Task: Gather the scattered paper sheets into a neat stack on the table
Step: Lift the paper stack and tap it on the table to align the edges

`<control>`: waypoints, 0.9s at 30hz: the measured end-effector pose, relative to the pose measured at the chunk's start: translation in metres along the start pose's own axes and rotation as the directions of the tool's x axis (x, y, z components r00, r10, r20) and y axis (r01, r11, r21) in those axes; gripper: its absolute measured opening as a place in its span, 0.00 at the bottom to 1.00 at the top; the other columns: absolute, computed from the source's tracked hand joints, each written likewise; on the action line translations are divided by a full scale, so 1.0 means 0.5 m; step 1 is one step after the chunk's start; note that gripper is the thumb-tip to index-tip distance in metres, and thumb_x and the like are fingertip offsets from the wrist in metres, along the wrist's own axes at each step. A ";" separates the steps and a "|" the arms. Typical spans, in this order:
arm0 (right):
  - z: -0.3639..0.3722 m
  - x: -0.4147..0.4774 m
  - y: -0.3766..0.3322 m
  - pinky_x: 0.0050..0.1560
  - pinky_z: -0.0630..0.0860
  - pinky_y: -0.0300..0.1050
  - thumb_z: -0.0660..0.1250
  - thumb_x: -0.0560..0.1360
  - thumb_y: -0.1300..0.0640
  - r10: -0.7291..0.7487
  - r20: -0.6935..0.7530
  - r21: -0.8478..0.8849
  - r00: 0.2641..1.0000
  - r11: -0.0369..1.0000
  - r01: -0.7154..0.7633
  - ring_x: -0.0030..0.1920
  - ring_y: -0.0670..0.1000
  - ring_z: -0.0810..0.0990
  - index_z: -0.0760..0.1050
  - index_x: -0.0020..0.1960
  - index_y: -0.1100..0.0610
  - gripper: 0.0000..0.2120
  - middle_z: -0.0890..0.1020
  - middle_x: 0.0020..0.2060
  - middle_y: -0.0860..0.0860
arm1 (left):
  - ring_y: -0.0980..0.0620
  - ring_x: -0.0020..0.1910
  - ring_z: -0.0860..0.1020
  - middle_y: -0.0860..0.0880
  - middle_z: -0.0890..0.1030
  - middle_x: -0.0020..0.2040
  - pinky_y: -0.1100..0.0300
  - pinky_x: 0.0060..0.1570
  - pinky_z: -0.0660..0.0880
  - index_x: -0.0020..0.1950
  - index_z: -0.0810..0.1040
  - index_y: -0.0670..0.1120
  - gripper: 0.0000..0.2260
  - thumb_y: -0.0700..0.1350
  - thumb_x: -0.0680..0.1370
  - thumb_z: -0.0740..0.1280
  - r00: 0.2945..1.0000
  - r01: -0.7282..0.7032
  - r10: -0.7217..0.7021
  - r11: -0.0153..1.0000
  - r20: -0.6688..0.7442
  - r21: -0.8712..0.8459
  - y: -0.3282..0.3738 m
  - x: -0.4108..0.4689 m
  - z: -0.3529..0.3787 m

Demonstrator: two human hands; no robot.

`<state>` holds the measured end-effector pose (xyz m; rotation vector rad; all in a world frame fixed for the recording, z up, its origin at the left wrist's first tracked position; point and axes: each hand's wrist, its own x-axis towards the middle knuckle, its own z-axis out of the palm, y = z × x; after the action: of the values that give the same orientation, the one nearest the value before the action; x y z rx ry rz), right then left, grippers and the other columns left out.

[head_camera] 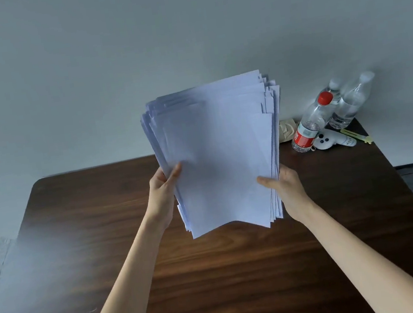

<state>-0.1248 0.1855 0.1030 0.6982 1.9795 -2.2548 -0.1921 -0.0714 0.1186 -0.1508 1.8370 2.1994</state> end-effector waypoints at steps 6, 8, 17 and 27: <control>0.025 -0.027 0.009 0.41 0.78 0.32 0.70 0.73 0.68 -0.045 0.042 -0.077 0.998 0.996 0.048 0.44 0.41 0.83 0.79 0.48 0.50 0.13 0.84 0.42 0.42 | 0.43 0.53 0.82 0.41 0.83 0.54 0.47 0.55 0.78 0.58 0.80 0.39 0.11 0.44 0.80 0.66 1.000 0.023 -0.023 0.999 -0.010 0.028 -0.036 -0.053 0.002; 0.024 -0.033 0.005 0.41 0.78 0.33 0.71 0.73 0.68 -0.039 0.056 -0.061 0.998 0.997 0.043 0.42 0.39 0.83 0.78 0.47 0.48 0.14 0.84 0.43 0.42 | 0.44 0.53 0.82 0.43 0.84 0.52 0.49 0.52 0.79 0.58 0.79 0.39 0.11 0.43 0.79 0.67 0.999 0.038 -0.038 0.997 -0.002 0.063 -0.038 -0.062 0.001; -0.025 -0.010 -0.080 0.53 0.79 0.38 0.75 0.67 0.69 -0.037 0.328 -0.107 0.944 0.991 0.076 0.55 0.44 0.82 0.76 0.59 0.49 0.26 0.84 0.54 0.47 | 0.43 0.60 0.81 0.43 0.83 0.59 0.49 0.60 0.77 0.64 0.77 0.42 0.19 0.37 0.74 0.73 0.954 0.018 -0.094 0.967 0.286 0.256 0.038 -0.041 -0.039; -0.007 0.001 -0.068 0.58 0.77 0.40 0.75 0.67 0.67 -0.129 0.232 -0.002 0.964 0.991 0.133 0.58 0.49 0.81 0.77 0.60 0.53 0.24 0.84 0.55 0.50 | 0.44 0.61 0.79 0.42 0.81 0.62 0.54 0.56 0.78 0.68 0.74 0.44 0.22 0.34 0.75 0.70 0.907 -0.039 -0.074 0.965 0.415 0.259 0.071 -0.019 -0.003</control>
<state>-0.1353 0.1949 0.1341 0.2923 1.9821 -2.2654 -0.1929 -0.0799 0.1541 0.3366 1.8327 1.7706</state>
